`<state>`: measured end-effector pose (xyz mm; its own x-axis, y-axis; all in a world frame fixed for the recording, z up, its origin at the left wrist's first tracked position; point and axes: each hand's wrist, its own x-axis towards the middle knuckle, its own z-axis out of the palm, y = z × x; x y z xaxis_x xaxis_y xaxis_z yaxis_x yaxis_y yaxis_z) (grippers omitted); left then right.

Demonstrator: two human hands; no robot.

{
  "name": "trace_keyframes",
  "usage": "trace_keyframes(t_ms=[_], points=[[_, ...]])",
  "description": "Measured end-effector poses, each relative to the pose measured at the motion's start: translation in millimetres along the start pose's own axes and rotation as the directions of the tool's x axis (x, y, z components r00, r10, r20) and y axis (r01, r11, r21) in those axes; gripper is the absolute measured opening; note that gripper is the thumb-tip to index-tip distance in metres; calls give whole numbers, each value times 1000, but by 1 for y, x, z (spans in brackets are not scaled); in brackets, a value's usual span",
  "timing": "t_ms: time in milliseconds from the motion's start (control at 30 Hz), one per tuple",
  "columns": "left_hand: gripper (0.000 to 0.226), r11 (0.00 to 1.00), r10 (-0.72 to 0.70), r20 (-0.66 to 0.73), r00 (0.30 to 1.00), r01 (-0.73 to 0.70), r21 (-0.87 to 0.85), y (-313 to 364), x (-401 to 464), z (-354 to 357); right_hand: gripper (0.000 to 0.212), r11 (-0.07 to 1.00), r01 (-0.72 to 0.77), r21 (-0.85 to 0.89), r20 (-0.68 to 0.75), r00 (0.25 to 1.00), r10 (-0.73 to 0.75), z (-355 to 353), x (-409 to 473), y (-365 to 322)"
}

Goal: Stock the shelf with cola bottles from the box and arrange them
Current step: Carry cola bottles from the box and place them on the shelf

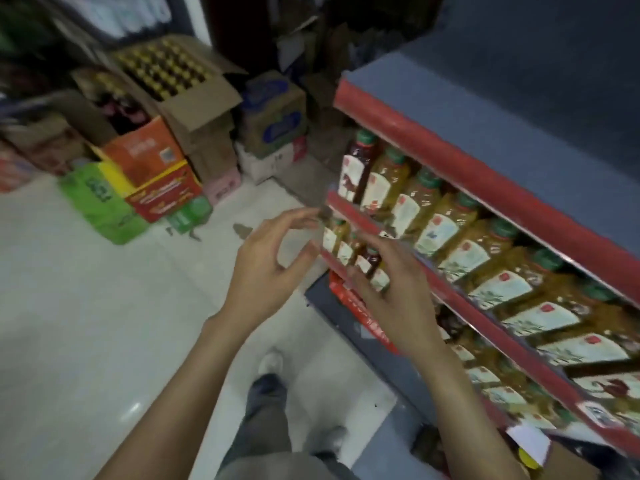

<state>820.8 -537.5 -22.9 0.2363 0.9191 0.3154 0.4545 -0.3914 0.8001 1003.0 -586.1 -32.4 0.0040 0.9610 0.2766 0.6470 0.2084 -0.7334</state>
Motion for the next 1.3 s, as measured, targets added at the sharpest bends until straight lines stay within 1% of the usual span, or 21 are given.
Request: trace_keyframes(t_ms=[100, 167, 200, 267, 333, 400, 467, 533, 600, 700, 800, 867, 1000, 1067, 1133, 1200, 1267, 1300], points=[[46, 974, -226, -54, 973, 227, 4, -66, -9, -33, 43, 997, -78, -5, 191, 978, 78, 68, 32, 7], [49, 937, -346, -106, 932, 348, 8, -109, -11, -59, 48, 992, -78, -96, 313, 944, 105, 114, 57, 12], [47, 923, -380, -141, 914, 385, 9, -127, -10, -75, 51, 989, -71, -132, 372, 921, 116, 137, 71, 12], [40, 910, -404, -218, 889, 414, 1, -158, -1, -110, 55, 983, -97, -153, 486, 859, 160, 179, 103, 4], [33, 906, -409, -284, 867, 422, -15, -183, 14, -149, 55, 982, -115, -149, 534, 827, 177, 219, 136, -10], [30, 899, -414, -314, 854, 438, 7, -209, 31, -188, 52, 986, -108, -125, 505, 849, 157, 258, 172, -28], [29, 873, -460, -273, 845, 487, 37, -241, 50, -224, 46, 990, -79, -120, 453, 882, 125, 296, 211, -49], [24, 822, -558, -205, 804, 569, -3, -281, 67, -254, 39, 993, -43, -113, 435, 896, 88, 334, 247, -70], [27, 795, -592, -187, 784, 606, 22, -327, 86, -280, 35, 993, -12, -116, 433, 899, 61, 371, 284, -85], [32, 772, -609, -221, 761, 634, 54, -396, 121, -314, 38, 993, 8, -121, 462, 886, 49, 429, 344, -99], [31, 773, -592, -234, 771, 626, 102, -462, 169, -350, 38, 995, -4, -104, 472, 880, 53, 488, 404, -104], [29, 777, -581, -231, 780, 616, 126, -502, 205, -377, 35, 996, -35, -77, 472, 879, 67, 529, 446, -107], [27, 746, -630, -228, 742, 660, 87, -562, 278, -438, 33, 989, -125, -82, 472, 869, 149, 600, 533, -116], [28, 750, -628, -220, 746, 656, 81, -588, 313, -466, 32, 981, -186, -49, 449, 874, 188, 628, 570, -125], [29, 769, -602, -218, 768, 631, 99, -616, 349, -491, 34, 967, -253, -8, 407, 883, 234, 651, 605, -132], [31, 787, -577, -211, 789, 606, 116, -646, 383, -511, 33, 952, -306, 1, 336, 897, 288, 674, 636, -134], [34, 792, -571, -164, 804, 592, 148, -680, 415, -523, 33, 932, -362, -17, 276, 894, 353, 701, 662, -129], [36, 788, -582, -117, 805, 594, 165, -706, 435, -528, 34, 908, -419, -24, 251, 877, 411, 721, 679, -121]])
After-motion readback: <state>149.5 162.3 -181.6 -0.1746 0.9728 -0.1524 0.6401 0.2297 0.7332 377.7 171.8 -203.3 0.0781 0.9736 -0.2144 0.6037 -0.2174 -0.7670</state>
